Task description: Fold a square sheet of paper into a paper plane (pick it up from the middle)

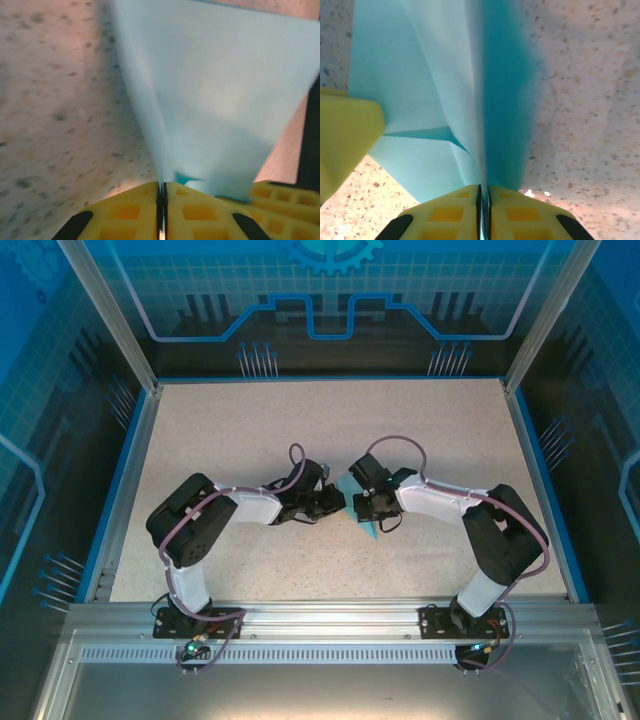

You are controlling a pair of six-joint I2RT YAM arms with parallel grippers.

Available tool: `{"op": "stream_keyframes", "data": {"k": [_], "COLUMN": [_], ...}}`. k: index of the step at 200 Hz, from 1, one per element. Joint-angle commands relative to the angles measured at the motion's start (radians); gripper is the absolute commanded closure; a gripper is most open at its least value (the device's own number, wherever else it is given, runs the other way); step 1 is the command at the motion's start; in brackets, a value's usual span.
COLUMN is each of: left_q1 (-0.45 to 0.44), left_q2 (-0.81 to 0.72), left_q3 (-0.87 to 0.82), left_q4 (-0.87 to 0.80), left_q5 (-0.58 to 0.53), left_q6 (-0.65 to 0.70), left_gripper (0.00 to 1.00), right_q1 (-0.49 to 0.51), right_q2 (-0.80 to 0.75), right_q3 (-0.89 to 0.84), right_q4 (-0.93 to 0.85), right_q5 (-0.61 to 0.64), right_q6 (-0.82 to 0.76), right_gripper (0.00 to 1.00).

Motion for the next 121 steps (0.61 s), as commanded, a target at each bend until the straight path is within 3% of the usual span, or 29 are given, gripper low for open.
{"op": "stream_keyframes", "data": {"k": [1, 56, 121], "left_q1": [0.014, 0.016, 0.016], "left_q2": [-0.102, -0.259, -0.281], "left_q3": [-0.025, -0.053, -0.063], "left_q4": [-0.078, -0.243, -0.27], "left_q5": [-0.086, -0.266, -0.281], "left_q6": [0.014, 0.047, 0.052], "left_gripper": [0.78, 0.65, 0.62], "right_q1": [0.027, 0.045, 0.056], "right_q2": [-0.014, 0.056, 0.158], "right_q3": [0.053, 0.132, 0.2], "right_q4": [-0.078, -0.145, -0.166], "right_q5": [0.108, 0.19, 0.19], "right_q6": [0.012, 0.006, 0.003], "right_gripper": [0.89, 0.87, 0.79]}}
